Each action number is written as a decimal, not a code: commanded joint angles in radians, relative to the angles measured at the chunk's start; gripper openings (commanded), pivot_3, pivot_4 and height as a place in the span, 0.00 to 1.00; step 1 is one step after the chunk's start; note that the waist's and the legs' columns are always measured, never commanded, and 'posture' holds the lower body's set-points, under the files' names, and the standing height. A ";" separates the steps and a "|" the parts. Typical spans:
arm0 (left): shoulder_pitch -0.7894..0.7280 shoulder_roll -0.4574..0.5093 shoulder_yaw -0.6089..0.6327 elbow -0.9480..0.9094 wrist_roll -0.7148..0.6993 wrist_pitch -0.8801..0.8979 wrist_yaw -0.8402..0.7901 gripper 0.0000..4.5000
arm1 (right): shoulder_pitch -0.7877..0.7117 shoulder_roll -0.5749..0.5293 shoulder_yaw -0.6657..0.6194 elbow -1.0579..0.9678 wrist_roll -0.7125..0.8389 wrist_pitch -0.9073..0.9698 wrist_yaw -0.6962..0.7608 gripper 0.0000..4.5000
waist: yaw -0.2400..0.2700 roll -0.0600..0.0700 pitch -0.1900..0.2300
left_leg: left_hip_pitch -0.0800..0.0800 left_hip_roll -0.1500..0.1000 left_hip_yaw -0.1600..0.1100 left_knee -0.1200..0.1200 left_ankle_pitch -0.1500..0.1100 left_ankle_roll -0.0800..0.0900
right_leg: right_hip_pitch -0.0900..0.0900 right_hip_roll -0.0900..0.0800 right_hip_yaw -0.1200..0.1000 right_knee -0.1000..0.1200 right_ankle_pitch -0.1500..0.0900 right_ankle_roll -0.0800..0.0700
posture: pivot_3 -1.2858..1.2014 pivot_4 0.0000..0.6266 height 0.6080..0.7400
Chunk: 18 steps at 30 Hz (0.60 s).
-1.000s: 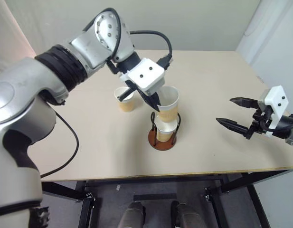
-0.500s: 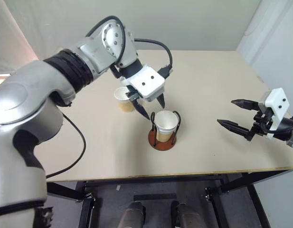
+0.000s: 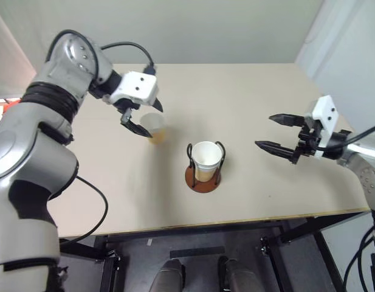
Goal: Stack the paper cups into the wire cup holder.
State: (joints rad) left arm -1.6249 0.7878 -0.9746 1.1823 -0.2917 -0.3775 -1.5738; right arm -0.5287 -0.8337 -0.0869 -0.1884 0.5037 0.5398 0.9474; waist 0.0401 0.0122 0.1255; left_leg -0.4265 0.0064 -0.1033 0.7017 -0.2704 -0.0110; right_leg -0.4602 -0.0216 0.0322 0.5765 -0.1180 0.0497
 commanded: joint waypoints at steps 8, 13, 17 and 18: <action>0.026 -0.057 0.253 0.124 0.327 0.019 0.102 0.98 | -0.033 0.011 0.010 0.017 -0.021 -0.021 0.025 1.00 | 0.016 0.000 0.000 | -0.007 -0.007 -0.001 -0.001 -0.001 0.001 | -0.005 -0.006 0.000 -0.001 -0.002 0.001 | 0.52 0.24 1.00; 0.057 -0.084 0.333 0.138 0.424 0.012 0.160 0.98 | -0.003 0.007 -0.008 -0.009 -0.017 -0.006 0.010 1.00 | 0.012 0.000 0.000 | -0.010 -0.009 0.000 -0.002 -0.001 0.002 | -0.010 -0.010 0.000 -0.001 -0.002 0.004 | 0.52 0.24 1.00; 0.084 -0.110 0.343 0.147 0.531 -0.003 0.261 0.98 | 0.019 0.007 -0.026 -0.036 -0.011 0.009 -0.007 1.00 | 0.008 0.000 0.000 | -0.010 -0.009 0.003 -0.001 -0.001 0.002 | -0.011 -0.009 0.000 0.000 -0.002 0.005 | 0.52 0.24 1.00; 0.092 -0.121 0.351 0.150 0.547 -0.002 0.282 0.98 | 0.024 0.008 -0.027 -0.042 -0.011 0.013 -0.011 1.00 | 0.008 0.001 0.000 | -0.009 -0.009 0.002 -0.001 -0.001 0.002 | -0.011 -0.010 0.000 0.000 -0.002 0.005 | 0.52 0.24 1.00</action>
State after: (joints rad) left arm -1.5302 0.6715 -0.6481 1.3272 0.2283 -0.3753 -1.3296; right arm -0.5024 -0.8142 -0.0696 -0.1899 0.4775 0.5530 0.9491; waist 0.0478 0.0129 0.1257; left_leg -0.4357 -0.0027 -0.1009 0.7009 -0.2705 -0.0088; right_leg -0.4707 -0.0321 0.0325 0.5774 -0.1200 0.0548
